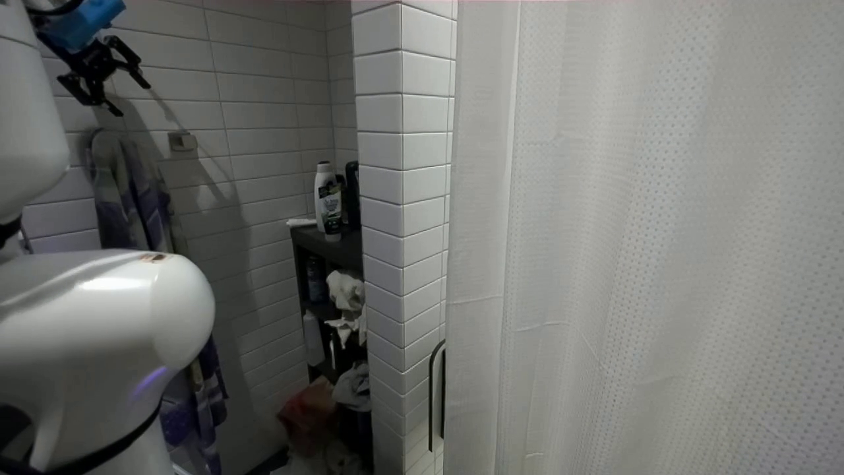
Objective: Hang the towel on the hook
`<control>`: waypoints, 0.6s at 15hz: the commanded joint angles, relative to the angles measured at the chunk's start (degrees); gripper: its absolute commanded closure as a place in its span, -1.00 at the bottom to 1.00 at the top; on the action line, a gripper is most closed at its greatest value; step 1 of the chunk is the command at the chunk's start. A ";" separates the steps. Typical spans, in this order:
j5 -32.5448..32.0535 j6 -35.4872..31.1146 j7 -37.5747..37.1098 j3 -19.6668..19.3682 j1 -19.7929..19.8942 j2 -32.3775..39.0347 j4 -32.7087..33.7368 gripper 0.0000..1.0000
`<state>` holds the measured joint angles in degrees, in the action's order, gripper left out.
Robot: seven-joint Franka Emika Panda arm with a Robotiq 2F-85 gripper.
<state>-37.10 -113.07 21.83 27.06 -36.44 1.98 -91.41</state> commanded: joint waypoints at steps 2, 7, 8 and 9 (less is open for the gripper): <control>7.13 -1.44 1.24 -0.93 3.27 -10.84 -9.61 -1.00; 15.08 -2.95 1.85 -3.27 6.24 -21.45 -19.47 -1.00; 16.68 -3.41 2.03 -4.03 6.51 -23.48 -21.68 -1.00; 17.97 -3.91 2.08 -4.78 6.74 -25.43 -23.96 -1.00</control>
<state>-23.34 -114.21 22.22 24.39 -30.93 -16.01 -107.35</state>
